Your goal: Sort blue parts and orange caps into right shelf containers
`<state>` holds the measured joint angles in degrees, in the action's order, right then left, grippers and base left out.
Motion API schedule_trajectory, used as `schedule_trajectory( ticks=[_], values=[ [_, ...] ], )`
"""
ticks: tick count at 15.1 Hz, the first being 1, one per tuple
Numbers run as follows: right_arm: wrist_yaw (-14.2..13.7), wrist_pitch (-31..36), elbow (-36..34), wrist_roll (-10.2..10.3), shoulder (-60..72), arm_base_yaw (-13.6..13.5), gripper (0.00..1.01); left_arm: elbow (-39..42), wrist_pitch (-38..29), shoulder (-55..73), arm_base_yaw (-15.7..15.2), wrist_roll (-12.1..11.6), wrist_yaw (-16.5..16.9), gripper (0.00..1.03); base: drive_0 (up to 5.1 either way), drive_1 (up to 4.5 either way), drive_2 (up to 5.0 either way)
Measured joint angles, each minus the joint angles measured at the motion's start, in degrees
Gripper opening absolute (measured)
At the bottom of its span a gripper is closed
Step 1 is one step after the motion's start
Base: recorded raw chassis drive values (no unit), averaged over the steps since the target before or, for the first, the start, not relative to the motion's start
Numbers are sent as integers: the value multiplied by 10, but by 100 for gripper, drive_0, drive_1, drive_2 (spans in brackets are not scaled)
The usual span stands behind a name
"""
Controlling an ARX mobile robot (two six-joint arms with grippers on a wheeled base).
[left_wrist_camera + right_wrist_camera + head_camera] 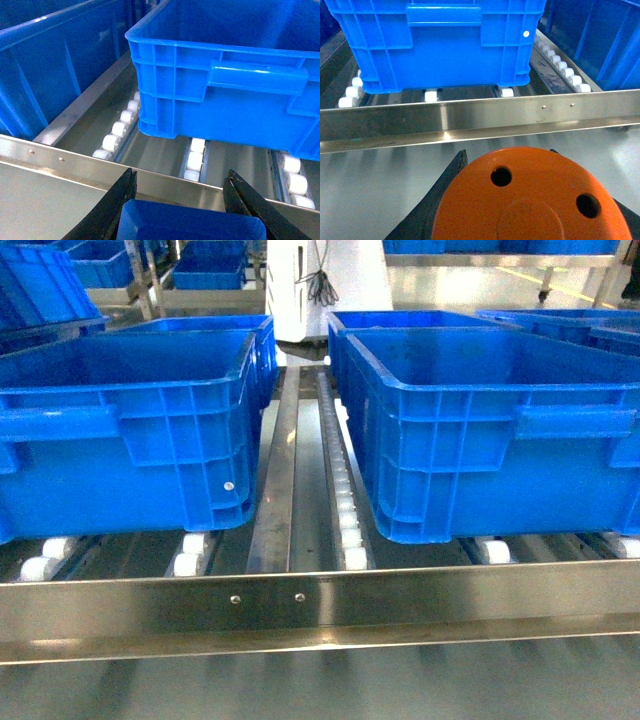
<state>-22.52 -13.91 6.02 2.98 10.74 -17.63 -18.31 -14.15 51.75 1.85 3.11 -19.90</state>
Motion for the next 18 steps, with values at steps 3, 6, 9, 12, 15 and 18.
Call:
schedule_trajectory(
  ticks=[3,6,9,12,15,18],
  values=[
    [0,0,0,0,0,0,42,0,0,0,0,0,0,45,0,0,0],
    [0,0,0,0,0,0,42,0,0,0,0,0,0,45,0,0,0],
    [0,0,0,0,0,0,42,0,0,0,0,0,0,45,0,0,0],
    [0,0,0,0,0,0,42,0,0,0,0,0,0,45,0,0,0],
    [0,0,0,0,0,0,42,0,0,0,0,0,0,45,0,0,0],
    [0,0,0,0,0,0,42,0,0,0,0,0,0,45,0,0,0]
  ],
)
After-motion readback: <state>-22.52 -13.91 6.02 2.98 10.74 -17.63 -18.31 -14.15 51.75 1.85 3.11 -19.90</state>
